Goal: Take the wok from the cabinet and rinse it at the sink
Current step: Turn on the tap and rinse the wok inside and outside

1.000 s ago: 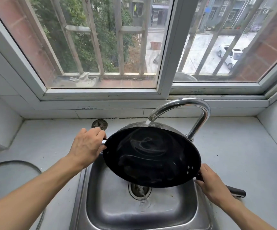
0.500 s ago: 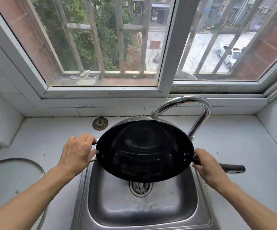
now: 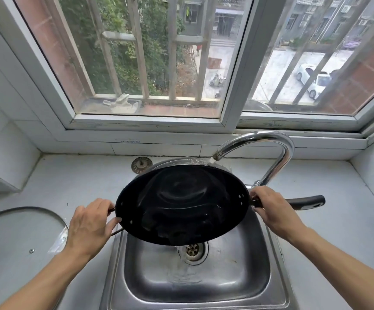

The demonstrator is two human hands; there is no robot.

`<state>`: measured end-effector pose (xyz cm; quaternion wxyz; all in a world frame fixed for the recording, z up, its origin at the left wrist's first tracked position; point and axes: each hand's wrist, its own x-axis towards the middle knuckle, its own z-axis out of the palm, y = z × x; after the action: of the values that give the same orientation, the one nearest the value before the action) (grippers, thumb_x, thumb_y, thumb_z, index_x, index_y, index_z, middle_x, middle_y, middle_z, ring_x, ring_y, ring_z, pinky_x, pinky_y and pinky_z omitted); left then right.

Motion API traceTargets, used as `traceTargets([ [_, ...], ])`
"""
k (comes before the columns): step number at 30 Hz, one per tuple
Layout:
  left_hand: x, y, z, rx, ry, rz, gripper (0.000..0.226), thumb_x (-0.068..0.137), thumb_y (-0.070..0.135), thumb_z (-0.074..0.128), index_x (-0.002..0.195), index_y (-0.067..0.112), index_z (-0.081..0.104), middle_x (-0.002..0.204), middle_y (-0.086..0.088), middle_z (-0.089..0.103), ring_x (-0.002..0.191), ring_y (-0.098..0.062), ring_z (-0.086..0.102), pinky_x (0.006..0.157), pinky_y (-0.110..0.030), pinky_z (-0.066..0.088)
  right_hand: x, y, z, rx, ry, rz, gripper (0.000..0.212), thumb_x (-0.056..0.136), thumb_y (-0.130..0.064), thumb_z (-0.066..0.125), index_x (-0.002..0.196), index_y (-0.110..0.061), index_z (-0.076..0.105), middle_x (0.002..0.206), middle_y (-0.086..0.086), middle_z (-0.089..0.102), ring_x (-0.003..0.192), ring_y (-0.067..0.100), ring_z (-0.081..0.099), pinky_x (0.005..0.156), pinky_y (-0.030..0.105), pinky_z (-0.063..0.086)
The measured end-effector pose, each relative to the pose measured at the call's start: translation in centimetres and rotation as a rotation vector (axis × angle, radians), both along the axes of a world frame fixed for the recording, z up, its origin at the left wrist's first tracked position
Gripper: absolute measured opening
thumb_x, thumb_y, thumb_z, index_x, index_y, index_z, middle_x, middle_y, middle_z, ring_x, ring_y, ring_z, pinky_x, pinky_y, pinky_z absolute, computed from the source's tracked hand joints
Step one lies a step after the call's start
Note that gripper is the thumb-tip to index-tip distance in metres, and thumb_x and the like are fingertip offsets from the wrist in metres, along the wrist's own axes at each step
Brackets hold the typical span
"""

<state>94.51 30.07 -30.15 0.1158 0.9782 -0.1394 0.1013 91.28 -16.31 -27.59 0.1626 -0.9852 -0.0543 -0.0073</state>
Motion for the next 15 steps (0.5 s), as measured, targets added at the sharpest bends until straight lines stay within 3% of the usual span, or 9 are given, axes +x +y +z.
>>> traceTargets([
  [9,-1.4,1.2,-0.9,-0.086,0.038,0.082,0.034,0.065,0.016,0.088,0.082,0.016,0.059,0.074,0.005,0.058,0.062,-0.025,0.06,0.061,-0.039,0.04,1.9,1.2,2.3,-0.098,-0.083,0.119,0.041,0.068,-0.003,0.074,0.092,-0.022,0.047,0.085,-0.004,0.053,0.072,0.023,0.048,0.062,0.036,0.044],
  [15,-1.6,1.6,-0.8,-0.096,0.036,0.108,0.033,0.066,0.017,0.087,0.082,0.015,0.058,0.073,0.004,0.057,0.054,-0.024,0.054,0.06,-0.04,0.041,2.3,1.8,2.6,-0.124,-0.099,0.129,0.041,0.065,-0.001,0.075,0.093,-0.017,0.049,0.084,-0.001,0.054,0.07,0.025,0.048,0.062,0.039,0.045],
])
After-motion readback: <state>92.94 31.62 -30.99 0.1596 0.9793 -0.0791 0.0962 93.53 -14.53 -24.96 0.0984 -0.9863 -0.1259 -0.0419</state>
